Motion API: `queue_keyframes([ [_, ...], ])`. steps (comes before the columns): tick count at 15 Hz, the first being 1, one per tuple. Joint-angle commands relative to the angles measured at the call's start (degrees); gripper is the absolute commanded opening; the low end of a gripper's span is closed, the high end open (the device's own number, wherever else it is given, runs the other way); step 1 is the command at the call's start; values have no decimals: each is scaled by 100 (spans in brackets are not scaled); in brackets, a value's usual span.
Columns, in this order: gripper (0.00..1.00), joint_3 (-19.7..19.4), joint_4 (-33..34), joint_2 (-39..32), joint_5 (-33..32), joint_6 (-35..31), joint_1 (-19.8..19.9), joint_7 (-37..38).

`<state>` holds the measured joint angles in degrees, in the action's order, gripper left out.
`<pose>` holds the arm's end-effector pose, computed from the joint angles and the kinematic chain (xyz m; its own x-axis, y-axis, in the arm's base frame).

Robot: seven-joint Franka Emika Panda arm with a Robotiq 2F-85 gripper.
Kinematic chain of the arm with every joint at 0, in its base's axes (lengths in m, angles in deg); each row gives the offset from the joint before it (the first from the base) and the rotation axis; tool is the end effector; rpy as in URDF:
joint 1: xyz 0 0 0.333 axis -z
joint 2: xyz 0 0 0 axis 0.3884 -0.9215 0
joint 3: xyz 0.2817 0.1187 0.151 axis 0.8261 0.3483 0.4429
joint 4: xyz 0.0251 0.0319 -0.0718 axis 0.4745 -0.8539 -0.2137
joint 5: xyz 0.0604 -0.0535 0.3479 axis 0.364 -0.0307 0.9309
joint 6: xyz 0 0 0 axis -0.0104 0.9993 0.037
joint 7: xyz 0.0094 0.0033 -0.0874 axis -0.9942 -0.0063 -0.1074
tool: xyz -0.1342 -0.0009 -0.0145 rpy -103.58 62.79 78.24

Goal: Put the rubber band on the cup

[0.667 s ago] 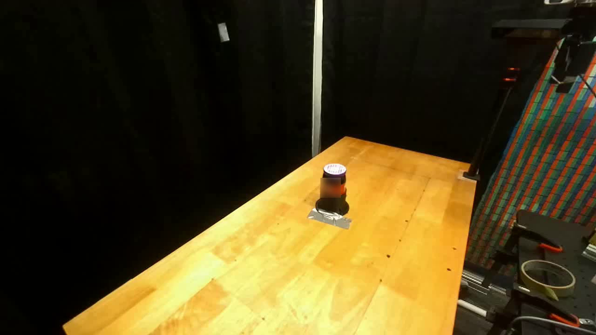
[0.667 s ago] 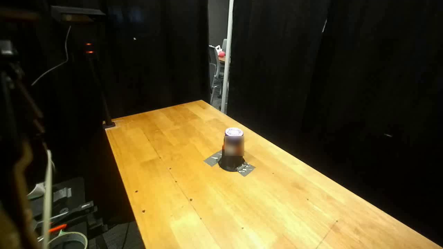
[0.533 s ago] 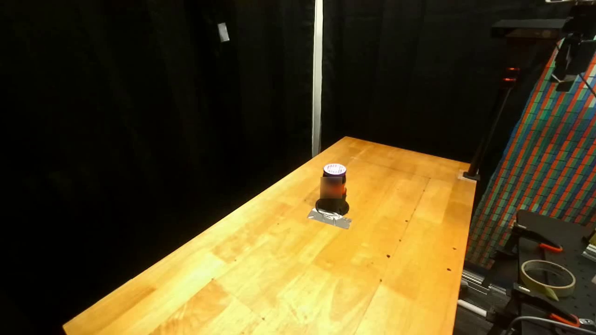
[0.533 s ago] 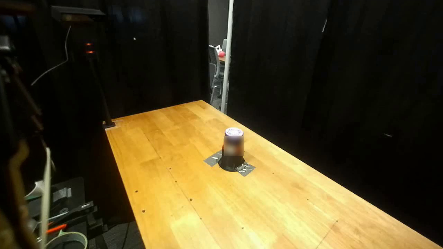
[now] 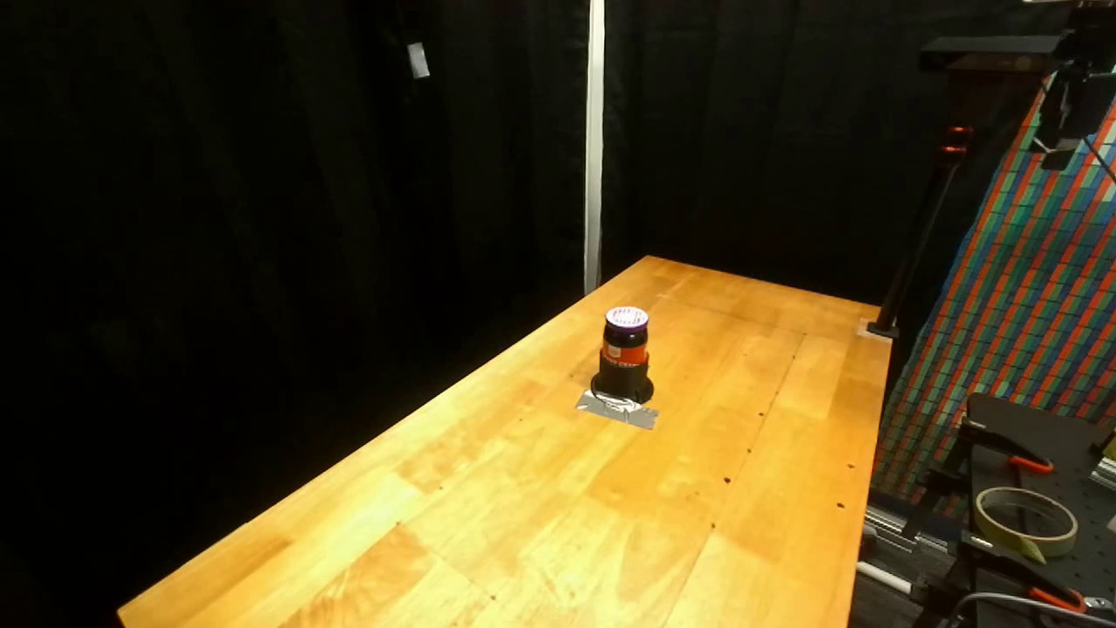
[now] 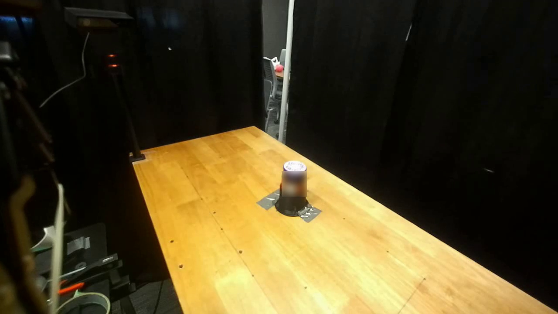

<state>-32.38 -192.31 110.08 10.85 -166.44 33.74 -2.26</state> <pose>0.2143 -0.1795 0.5015 0.9930 0.1177 -0.0092 0.1180 -0.9879 0.1005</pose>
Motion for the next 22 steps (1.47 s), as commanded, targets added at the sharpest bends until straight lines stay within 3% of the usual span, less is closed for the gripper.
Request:
queue_keyframes([
  [1,100,-30,12,7,-22,23,-46,26],
  [10,100,104,105,-71,44,107,-177,29],
  [17,100,1019,483,-1251,960,-65,-1212,754],
  [22,100,1741,1040,-2461,1328,-878,-1566,1617],
])
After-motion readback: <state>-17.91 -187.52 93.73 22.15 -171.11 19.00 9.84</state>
